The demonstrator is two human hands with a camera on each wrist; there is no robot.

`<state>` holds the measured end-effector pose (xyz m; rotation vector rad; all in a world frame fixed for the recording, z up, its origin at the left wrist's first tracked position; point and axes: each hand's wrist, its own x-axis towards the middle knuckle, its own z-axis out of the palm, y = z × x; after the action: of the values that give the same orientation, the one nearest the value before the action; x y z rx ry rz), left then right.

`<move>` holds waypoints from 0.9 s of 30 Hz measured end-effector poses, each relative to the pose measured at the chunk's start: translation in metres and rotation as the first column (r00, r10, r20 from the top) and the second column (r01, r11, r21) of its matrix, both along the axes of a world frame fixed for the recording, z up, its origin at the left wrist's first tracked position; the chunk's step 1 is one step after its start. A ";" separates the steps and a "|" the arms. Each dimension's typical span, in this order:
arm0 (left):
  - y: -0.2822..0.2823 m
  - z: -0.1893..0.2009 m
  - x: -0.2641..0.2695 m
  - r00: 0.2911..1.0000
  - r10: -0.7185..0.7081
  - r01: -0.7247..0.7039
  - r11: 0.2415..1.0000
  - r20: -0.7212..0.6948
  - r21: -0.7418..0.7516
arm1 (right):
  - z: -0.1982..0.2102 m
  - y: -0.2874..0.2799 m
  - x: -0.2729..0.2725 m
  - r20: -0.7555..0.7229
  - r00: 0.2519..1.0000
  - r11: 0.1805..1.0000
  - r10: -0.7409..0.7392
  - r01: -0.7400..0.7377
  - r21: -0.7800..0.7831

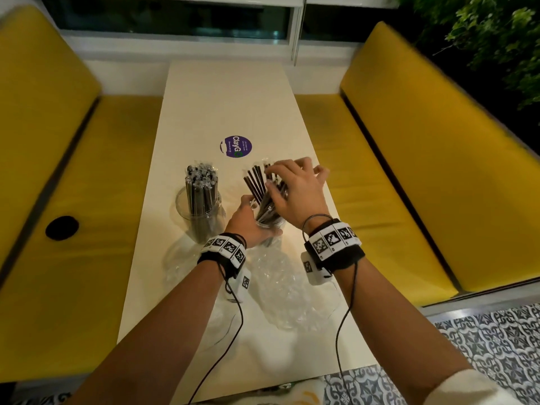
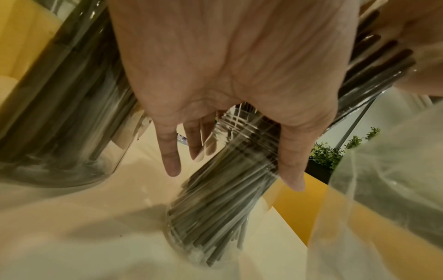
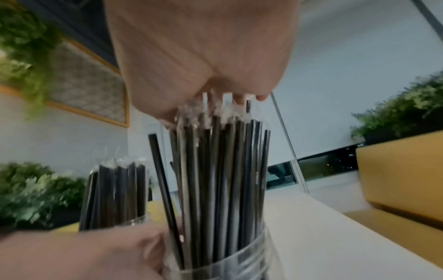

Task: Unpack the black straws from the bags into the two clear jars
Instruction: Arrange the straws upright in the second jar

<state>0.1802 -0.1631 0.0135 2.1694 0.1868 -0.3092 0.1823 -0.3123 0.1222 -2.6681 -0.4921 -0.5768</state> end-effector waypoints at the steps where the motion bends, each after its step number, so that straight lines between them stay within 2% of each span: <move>1: 0.001 0.000 0.000 1.000 -0.002 0.002 1.000 0.001 0.005 | 0.004 0.000 0.001 0.054 0.999 0.996 -0.003 -0.002 0.089; 3: 0.002 0.001 0.000 1.000 -0.004 0.004 1.000 0.002 0.009 | 0.012 0.000 0.006 0.138 0.987 0.979 -0.079 0.050 0.197; 4: 0.002 0.001 0.001 1.000 -0.005 0.005 1.000 0.001 0.010 | 0.015 0.001 0.010 0.122 0.986 0.978 -0.116 0.092 0.190; 5: 0.001 0.002 0.000 1.000 -0.006 0.006 1.000 -0.010 0.008 | 0.015 0.002 0.015 0.052 0.989 0.980 -0.140 0.131 0.150; 7: 0.000 0.005 0.000 1.000 0.000 0.000 1.000 -0.015 0.005 | 0.012 0.006 0.029 -0.202 0.974 0.989 -0.100 0.121 0.090; 9: 0.000 0.004 0.000 1.000 0.002 -0.002 1.000 -0.015 -0.010 | 0.009 0.009 0.039 -0.403 0.915 0.980 0.035 0.048 0.194; 11: 0.001 0.003 0.001 1.000 -0.013 0.013 1.000 -0.012 -0.017 | 0.010 0.012 0.039 -0.377 0.924 0.936 0.058 0.081 0.342; 13: 0.002 0.002 0.002 1.000 -0.012 0.012 1.000 -0.029 -0.006 | 0.008 0.009 0.035 -0.268 0.963 0.859 -0.032 0.164 0.485; 15: 0.002 -0.001 0.004 0.999 -0.011 0.011 1.000 -0.033 -0.009 | 0.003 0.006 0.030 -0.310 0.943 0.806 -0.122 0.276 0.523; 17: 0.003 -0.014 0.010 1.000 -0.011 0.010 0.999 -0.025 -0.043 | -0.002 0.005 0.028 -0.456 0.866 0.858 -0.206 0.384 0.341; 18: 0.005 -0.025 0.014 1.000 -0.011 0.010 0.999 -0.022 -0.051 | -0.002 0.004 0.028 -0.474 0.848 0.879 -0.238 0.395 0.265; 19: 0.005 -0.029 0.015 1.000 -0.006 0.005 0.999 -0.025 -0.046 | 0.001 0.005 0.028 -0.441 0.865 0.896 -0.240 0.372 0.243; 21: 0.006 -0.021 0.011 1.000 0.000 0.000 1.000 -0.025 -0.012 | 0.011 0.009 0.032 -0.276 0.949 0.945 -0.153 0.222 0.239; 22: 0.004 -0.014 0.009 1.000 0.005 -0.005 1.000 -0.019 0.005 | 0.014 0.012 0.036 -0.226 0.971 0.980 -0.074 0.113 0.165; 23: 0.002 -0.008 0.007 1.000 0.005 -0.005 1.000 -0.012 0.011 | 0.018 0.016 0.040 -0.232 0.973 0.998 0.001 0.013 0.056; 25: 0.000 -0.003 0.006 0.999 -0.002 0.003 1.000 -0.033 0.007 | 0.021 0.027 0.047 -0.355 0.932 0.981 0.071 -0.129 -0.141; 27: 0.001 -0.015 0.010 0.999 -0.006 0.005 1.000 -0.044 -0.021 | 0.022 0.036 0.051 -0.437 0.892 0.966 0.118 -0.206 -0.159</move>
<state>0.1906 -0.1617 -0.0017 2.1436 0.2015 -0.3610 0.2335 -0.2760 0.1439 -2.7878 -0.6629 0.1171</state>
